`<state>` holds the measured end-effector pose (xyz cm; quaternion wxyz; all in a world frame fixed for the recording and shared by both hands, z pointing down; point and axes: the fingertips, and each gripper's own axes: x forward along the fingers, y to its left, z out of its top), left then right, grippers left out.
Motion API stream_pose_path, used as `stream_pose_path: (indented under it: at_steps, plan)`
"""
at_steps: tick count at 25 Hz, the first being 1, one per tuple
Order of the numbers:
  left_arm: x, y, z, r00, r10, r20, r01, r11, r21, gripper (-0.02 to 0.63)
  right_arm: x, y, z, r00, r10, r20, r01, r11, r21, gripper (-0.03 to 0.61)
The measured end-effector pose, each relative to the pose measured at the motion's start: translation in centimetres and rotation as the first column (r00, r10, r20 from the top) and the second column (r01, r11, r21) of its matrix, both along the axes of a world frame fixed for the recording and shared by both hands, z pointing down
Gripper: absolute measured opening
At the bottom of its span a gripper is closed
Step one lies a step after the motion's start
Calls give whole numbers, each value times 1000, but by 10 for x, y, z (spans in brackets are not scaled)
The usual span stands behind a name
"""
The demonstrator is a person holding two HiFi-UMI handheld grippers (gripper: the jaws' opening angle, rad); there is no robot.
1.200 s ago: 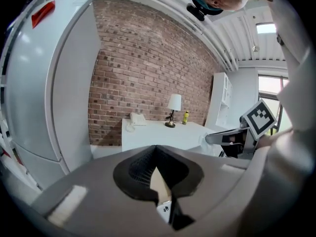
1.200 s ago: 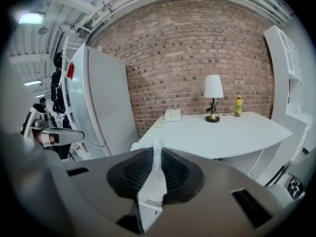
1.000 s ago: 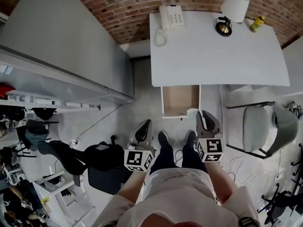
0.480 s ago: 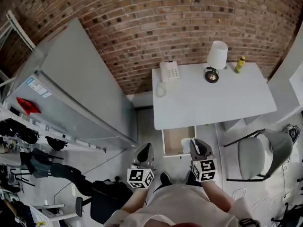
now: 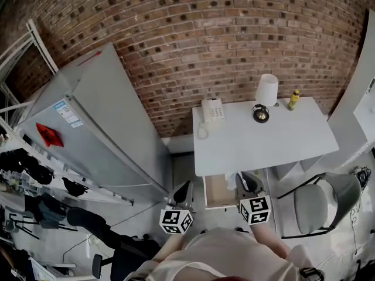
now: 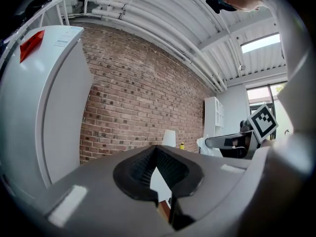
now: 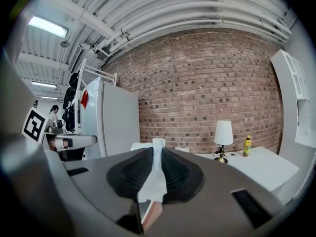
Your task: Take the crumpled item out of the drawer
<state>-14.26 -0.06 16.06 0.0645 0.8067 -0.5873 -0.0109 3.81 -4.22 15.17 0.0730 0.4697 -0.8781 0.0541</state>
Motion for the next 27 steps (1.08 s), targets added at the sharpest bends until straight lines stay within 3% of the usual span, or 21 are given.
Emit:
stream_pose_path:
  at_steps: [12,27]
  plan:
    - [-3,-6,-24,999,36,-29,-34,997,76,9,-18,0,-30,998,11,63,-13,999,39,61]
    - [-28,-1,-17,996,81,-49,-78,995,54,8,-45,13,-29,997,50,56,-52,998,33,61]
